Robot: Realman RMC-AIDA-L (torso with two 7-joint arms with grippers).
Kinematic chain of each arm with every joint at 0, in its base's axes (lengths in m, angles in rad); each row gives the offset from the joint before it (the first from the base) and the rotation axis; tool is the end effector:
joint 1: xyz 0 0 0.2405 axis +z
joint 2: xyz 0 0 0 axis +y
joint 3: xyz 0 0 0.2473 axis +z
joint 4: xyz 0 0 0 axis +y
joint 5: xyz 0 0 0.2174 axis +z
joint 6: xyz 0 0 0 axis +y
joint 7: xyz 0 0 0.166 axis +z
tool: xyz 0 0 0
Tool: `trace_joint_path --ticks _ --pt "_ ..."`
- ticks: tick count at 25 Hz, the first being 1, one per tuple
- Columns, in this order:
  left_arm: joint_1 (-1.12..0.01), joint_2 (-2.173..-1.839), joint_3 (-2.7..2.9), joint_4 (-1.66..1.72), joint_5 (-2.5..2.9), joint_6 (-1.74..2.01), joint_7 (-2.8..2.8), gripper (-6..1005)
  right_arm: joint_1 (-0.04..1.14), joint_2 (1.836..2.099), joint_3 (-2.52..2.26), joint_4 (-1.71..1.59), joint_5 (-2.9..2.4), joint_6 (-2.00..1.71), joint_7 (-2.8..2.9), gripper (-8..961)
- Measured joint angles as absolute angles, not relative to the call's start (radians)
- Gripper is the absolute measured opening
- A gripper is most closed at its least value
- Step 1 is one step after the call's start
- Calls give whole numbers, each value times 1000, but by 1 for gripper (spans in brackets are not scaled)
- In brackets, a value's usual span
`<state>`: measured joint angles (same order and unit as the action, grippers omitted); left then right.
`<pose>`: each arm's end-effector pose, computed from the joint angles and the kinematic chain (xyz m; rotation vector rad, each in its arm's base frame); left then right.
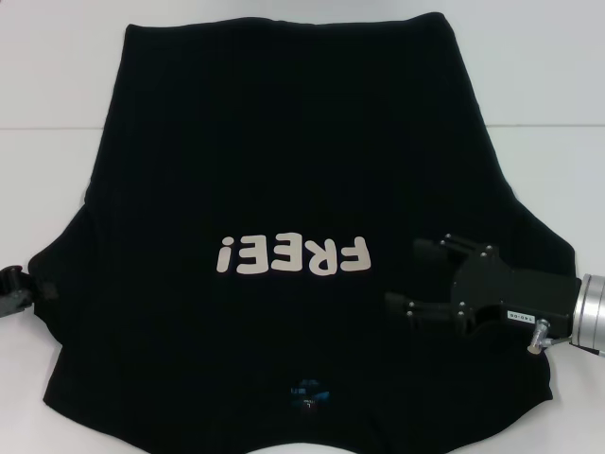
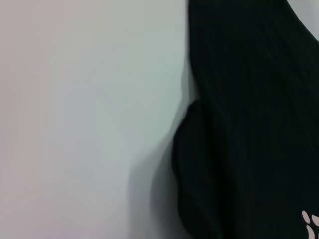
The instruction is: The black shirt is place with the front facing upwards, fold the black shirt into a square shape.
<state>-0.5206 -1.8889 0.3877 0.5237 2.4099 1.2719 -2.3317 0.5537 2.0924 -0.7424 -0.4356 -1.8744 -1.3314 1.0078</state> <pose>-0.3847 0.3472 0.0617 -1.7881 -1.9204 -0.4574 0.2625 0.3470 -0.0578 -2.6308 0.3921 0.6306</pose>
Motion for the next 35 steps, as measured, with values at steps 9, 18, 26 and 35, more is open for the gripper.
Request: trace_joint_path --ticks 9,18,26,35 --pt "-522 -1879 390 596 2410 1254 -2332 7 555 2092 -740 -436 -1874 -1328 1008 937" --pt "-557 -1851 392 651 2414 1252 -2332 11 555 2091 -739 -436 -1873 -1327 1008 936" --pt "-619 -1842 395 651 2477 1265 -2360 15 554 2091 -739 -436 -1873 -1330 1008 935" --pt "-652 -1831 396 652 2479 1313 -2405 20 554 2091 -739 -436 -1873 -1331 1008 934"
